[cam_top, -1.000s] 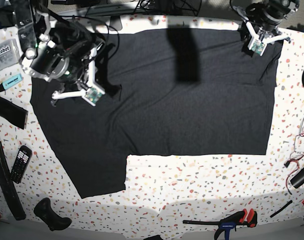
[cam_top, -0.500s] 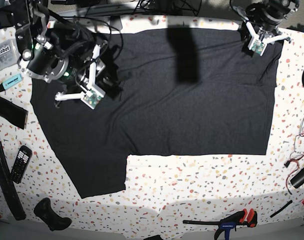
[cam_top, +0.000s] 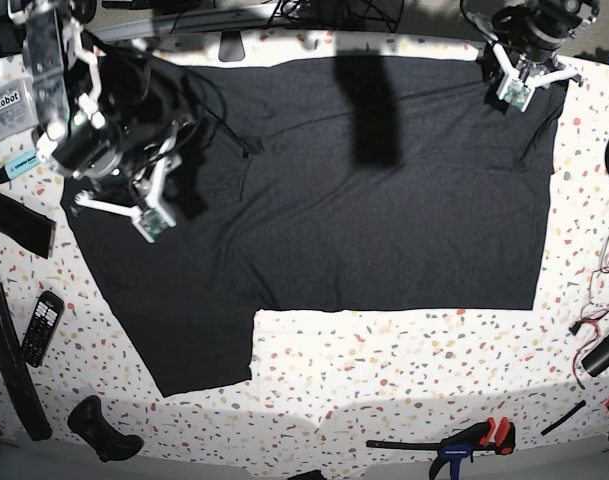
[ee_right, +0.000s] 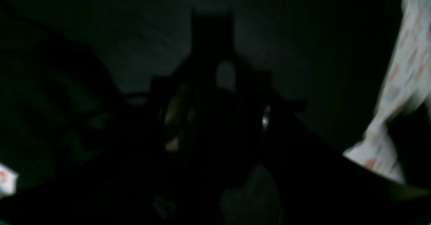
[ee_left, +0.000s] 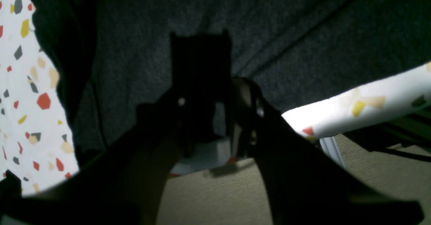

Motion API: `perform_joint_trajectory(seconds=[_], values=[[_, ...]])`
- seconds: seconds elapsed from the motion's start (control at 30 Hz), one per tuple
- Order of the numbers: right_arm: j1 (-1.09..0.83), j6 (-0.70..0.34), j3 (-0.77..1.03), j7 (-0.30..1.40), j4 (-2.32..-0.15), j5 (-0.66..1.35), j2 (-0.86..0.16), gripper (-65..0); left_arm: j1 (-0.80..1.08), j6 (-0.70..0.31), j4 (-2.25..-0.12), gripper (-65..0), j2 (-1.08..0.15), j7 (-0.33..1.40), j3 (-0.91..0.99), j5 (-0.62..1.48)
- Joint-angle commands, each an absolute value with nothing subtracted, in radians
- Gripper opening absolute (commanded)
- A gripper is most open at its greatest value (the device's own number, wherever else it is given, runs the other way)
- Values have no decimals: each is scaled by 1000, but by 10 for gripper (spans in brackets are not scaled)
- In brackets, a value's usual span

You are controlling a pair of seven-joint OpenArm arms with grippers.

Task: Fold the T-shirt properly
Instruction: 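Move the right gripper along the shirt side toward the hem, then lower the right gripper to the hem corner nearest it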

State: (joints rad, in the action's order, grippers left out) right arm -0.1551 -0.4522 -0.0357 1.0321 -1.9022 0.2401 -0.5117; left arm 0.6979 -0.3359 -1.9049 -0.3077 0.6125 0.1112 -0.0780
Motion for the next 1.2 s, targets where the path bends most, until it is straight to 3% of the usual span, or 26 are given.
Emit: perform_joint_trajectory(seconds=[0.0, 0.43, 0.6, 0.73, 1.17], values=[[-132, -447, -30, 1052, -1885, 246, -523, -395, 709, -309, -1903, -495, -319, 673, 119, -122], [-113, -447, -30, 1026, -1743, 245, -524, -404, 709, -309, -1903, -495, -319, 673, 119, -44], [-113, -447, -30, 1020, -1744, 231, -524, -650, 709, -309, -1903, -495, -319, 673, 119, -44], [-93, -447, -30, 1007, -1745, 134, -526, -650, 709, -310, -1903, -495, -319, 673, 119, -44], [27, -447, -30, 1006, -1748, 128, -530, -650, 710, -310, -1903, -495, -319, 673, 119, -45]])
